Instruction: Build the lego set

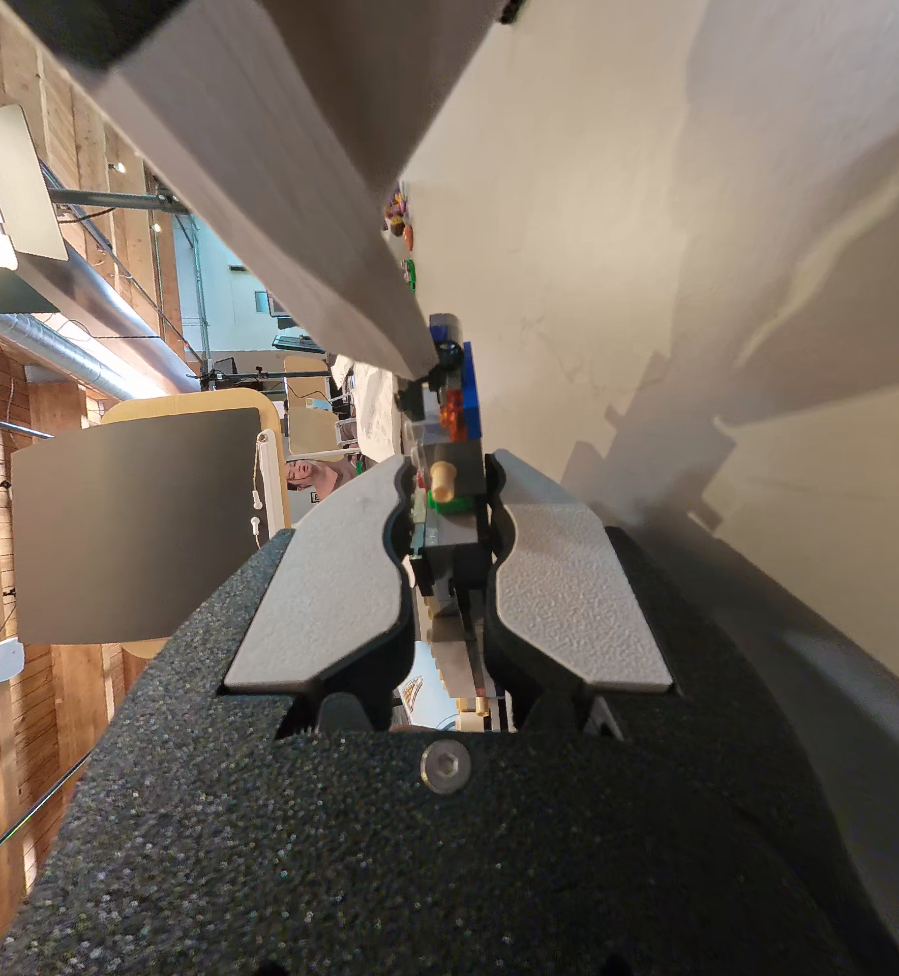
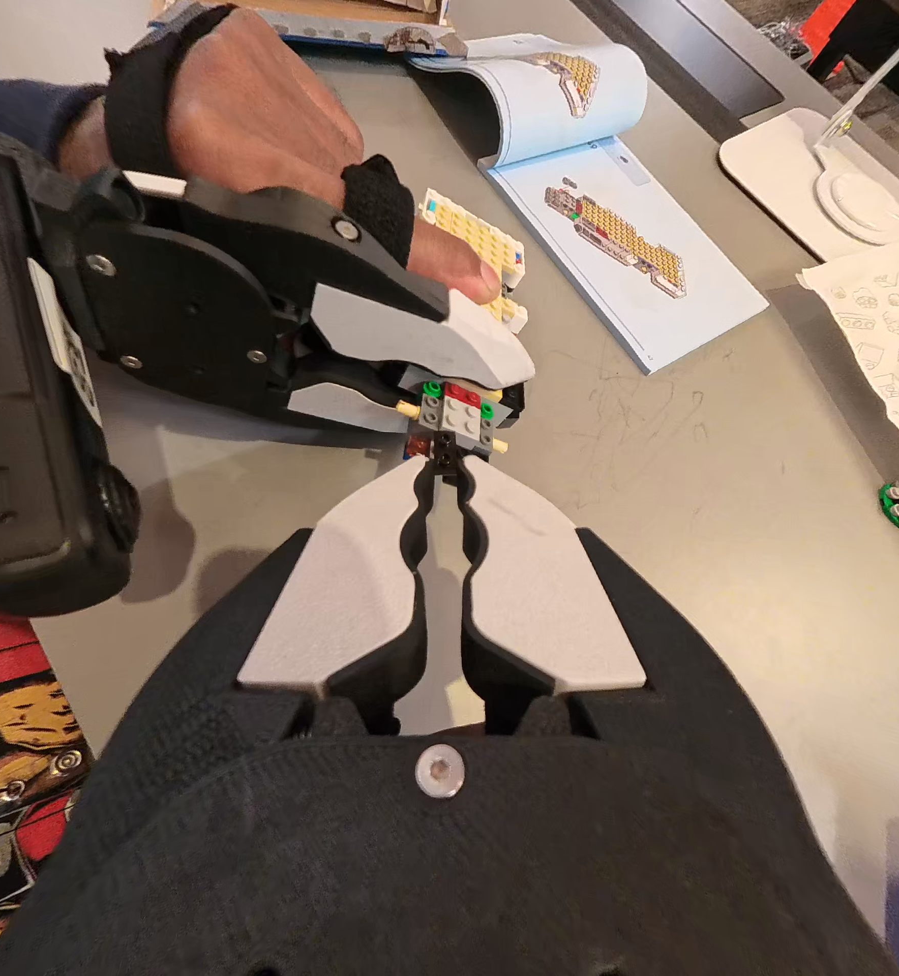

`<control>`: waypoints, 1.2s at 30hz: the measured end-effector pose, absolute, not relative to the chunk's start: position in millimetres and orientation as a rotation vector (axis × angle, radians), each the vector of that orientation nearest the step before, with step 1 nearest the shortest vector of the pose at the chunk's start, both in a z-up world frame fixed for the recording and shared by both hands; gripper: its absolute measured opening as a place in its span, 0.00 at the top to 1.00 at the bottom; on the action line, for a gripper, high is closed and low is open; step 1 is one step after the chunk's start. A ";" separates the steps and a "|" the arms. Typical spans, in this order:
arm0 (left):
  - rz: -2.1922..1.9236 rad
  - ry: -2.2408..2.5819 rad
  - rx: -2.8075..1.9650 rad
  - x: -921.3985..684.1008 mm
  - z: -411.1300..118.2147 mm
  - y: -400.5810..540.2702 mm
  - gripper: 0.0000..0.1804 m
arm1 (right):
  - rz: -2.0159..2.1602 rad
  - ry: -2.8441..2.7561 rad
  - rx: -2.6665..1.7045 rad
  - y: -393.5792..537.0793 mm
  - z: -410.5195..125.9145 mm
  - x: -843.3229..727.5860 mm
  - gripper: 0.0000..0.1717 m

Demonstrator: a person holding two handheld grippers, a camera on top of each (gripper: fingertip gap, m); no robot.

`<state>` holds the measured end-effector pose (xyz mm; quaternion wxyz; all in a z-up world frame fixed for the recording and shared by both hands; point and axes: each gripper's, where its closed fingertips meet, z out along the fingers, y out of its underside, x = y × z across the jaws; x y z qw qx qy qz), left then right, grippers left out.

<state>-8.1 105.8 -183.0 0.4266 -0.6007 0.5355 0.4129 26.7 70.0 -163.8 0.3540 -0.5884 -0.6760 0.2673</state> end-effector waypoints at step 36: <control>1.088 1.341 -1.525 -11.2 -184.9 107.7 0.86 | 0.498 -1.749 -1.499 72.4 -171.5 26.1 0.95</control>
